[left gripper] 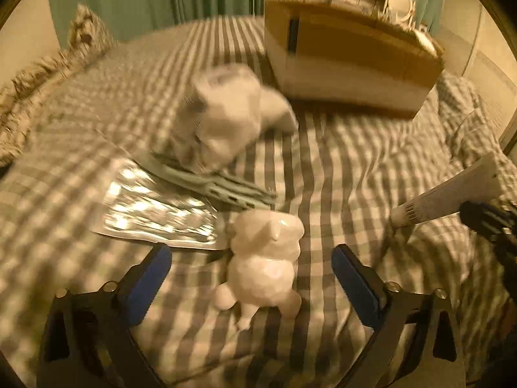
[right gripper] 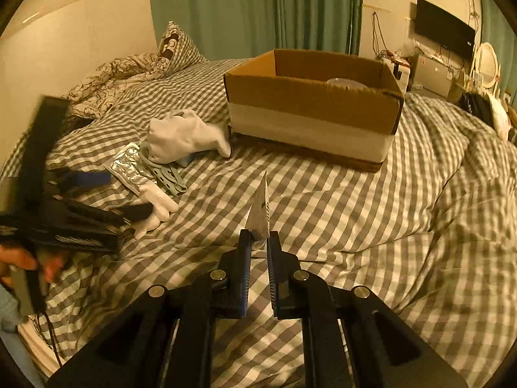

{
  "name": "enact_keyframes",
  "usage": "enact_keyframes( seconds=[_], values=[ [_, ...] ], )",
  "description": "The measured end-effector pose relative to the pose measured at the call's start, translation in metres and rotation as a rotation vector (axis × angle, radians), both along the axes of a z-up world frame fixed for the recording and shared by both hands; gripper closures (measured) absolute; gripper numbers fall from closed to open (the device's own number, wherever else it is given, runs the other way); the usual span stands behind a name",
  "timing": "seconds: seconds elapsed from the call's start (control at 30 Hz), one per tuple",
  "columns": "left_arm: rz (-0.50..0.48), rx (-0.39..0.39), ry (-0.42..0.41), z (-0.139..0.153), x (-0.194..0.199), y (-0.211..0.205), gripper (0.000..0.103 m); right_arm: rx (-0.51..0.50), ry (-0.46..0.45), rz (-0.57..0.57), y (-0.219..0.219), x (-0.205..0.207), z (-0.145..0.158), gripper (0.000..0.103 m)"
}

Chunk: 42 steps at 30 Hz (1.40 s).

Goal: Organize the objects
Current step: 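Grasp the white plush toy with the left gripper while the right gripper grasps the toothpaste tube, then drop the plush toy into the box with the left gripper while the right gripper drops the toothpaste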

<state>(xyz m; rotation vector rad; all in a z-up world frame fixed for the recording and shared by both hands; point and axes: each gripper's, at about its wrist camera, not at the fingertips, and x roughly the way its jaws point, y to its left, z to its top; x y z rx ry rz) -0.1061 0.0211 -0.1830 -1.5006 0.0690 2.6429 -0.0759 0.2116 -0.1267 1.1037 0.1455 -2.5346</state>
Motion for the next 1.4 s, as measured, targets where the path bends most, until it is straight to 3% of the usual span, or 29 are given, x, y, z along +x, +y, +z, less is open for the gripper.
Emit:
enact_keyframes(
  seconds=[0.03,0.13,0.23,0.43,0.57,0.67,0.83,1.13,1.4],
  values=[
    [0.007,-0.002,-0.014,-0.007,-0.005,0.001,0.014,-0.014,-0.002,0.001,0.001,-0.002,-0.001,0.094],
    [-0.018,0.006,-0.028,-0.017,-0.010,0.005,0.040,-0.077,-0.023,0.006,0.010,-0.009,-0.005,0.093],
    [-0.042,0.007,-0.022,-0.018,-0.008,0.007,0.054,-0.108,-0.032,0.004,0.011,-0.014,-0.008,0.093],
    [-0.037,0.049,-0.005,-0.005,-0.001,-0.001,0.054,-0.117,-0.092,0.008,-0.001,-0.038,-0.023,0.090],
    [-0.052,0.040,0.032,0.009,0.005,-0.004,0.054,-0.044,-0.140,0.006,-0.022,-0.066,-0.044,0.083],
    [-0.046,0.043,0.042,0.014,0.008,-0.011,0.054,-0.043,-0.174,0.010,-0.032,-0.081,-0.055,0.080],
    [-0.029,0.070,0.042,0.018,0.016,-0.020,0.054,-0.006,-0.145,0.018,-0.047,-0.094,-0.057,0.081],
    [0.013,0.072,0.084,0.052,0.031,-0.020,0.054,-0.052,0.001,0.045,-0.037,-0.041,0.006,0.082],
    [-0.056,0.116,0.212,0.128,0.012,0.014,0.054,-0.039,0.147,0.051,-0.016,-0.032,0.090,0.082]
  ],
)
